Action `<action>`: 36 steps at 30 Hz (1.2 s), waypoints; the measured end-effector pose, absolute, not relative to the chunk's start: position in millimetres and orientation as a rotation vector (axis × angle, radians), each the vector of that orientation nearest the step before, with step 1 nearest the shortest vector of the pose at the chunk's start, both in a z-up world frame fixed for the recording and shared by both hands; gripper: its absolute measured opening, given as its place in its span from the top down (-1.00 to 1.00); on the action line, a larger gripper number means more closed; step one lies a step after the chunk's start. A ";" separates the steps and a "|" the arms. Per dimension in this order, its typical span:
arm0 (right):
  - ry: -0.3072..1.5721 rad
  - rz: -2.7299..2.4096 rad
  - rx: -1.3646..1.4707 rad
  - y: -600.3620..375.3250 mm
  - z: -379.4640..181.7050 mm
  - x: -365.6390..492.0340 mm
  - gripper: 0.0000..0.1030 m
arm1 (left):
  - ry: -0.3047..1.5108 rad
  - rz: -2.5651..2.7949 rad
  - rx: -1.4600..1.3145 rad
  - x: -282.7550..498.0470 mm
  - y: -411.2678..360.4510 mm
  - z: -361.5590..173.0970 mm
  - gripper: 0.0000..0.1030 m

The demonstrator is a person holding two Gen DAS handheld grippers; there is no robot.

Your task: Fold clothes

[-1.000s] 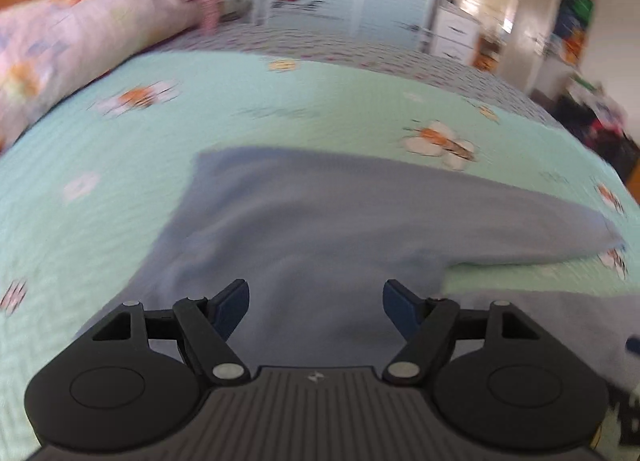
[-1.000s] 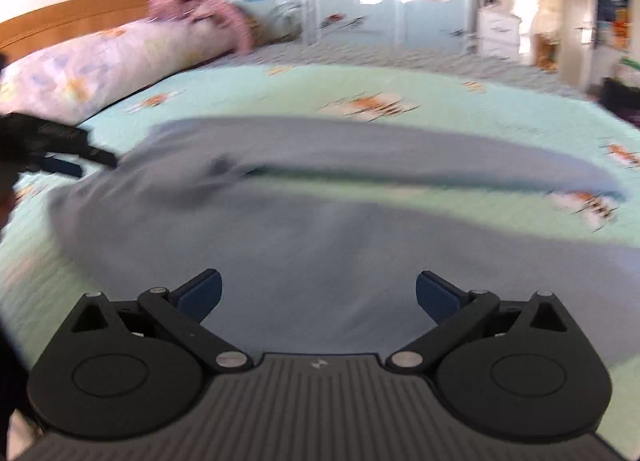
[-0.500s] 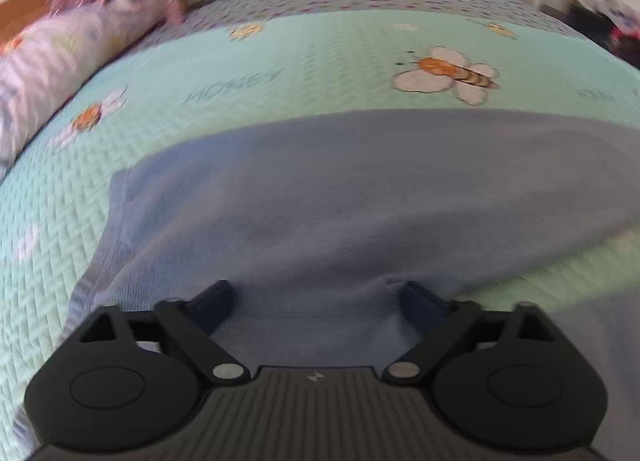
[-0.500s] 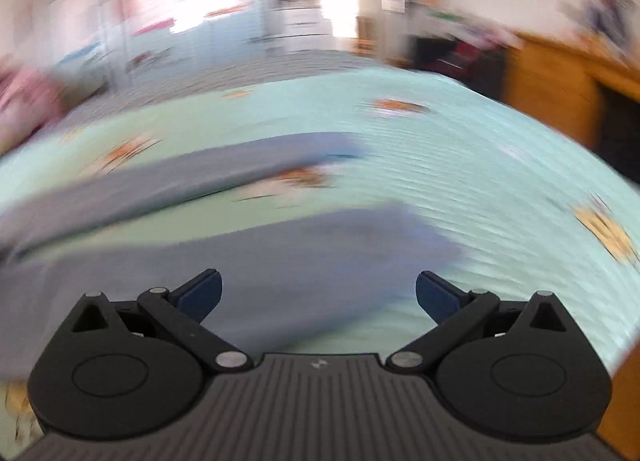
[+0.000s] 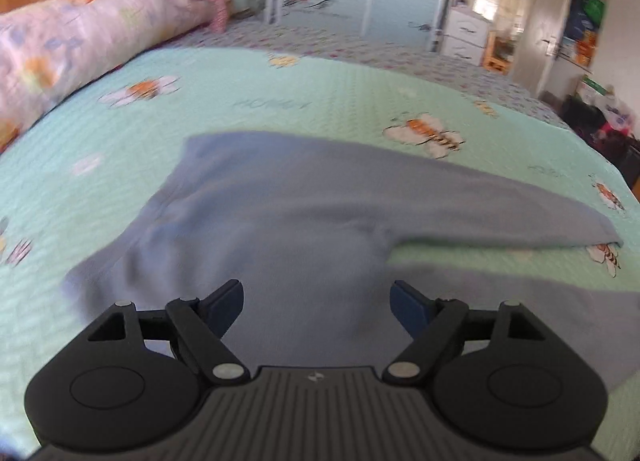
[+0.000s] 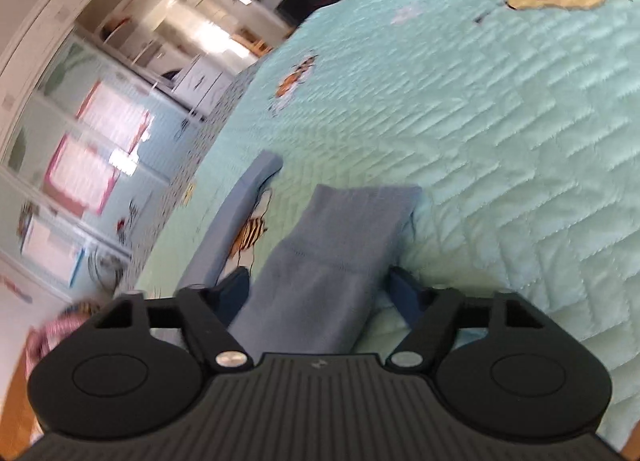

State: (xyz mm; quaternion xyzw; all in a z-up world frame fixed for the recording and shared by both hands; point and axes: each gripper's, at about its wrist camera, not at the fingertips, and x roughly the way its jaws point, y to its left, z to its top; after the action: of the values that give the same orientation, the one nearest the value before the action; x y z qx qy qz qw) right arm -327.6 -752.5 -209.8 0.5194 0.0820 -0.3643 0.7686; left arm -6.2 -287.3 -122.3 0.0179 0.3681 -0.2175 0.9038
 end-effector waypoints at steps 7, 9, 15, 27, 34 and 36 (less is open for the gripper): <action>0.126 -0.755 1.285 -745.2 -222.2 -361.5 0.91 | 0.862 -0.329 -0.114 -26.5 -207.2 -126.6 -0.63; 0.119 -0.762 1.271 -739.9 -219.4 -367.9 0.91 | 0.888 -0.275 -0.169 -24.5 -186.1 -130.2 -0.63; 0.061 -0.846 1.185 -724.0 -199.2 -393.7 0.92 | 0.942 -0.190 -0.333 -15.5 -145.0 -139.6 -0.62; 0.163 -0.686 1.225 -707.0 -207.3 -366.8 -0.13 | 0.978 -0.116 -0.469 28.7 -136.2 -163.7 -0.62; 0.254 -0.667 1.182 -698.0 -209.9 -348.0 0.90 | 0.951 -0.098 -0.474 60.1 -147.2 -167.2 -0.71; 0.257 -0.666 1.196 -697.6 -210.8 -349.3 0.90 | 0.950 -0.106 -0.465 62.2 -147.3 -164.5 -0.32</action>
State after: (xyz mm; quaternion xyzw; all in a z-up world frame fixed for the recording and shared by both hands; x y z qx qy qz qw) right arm -349.3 -697.6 -210.8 0.5508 0.1185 -0.3068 0.7671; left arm 62.2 -147.3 -164.5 -0.2215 0.4530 -0.0507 0.8620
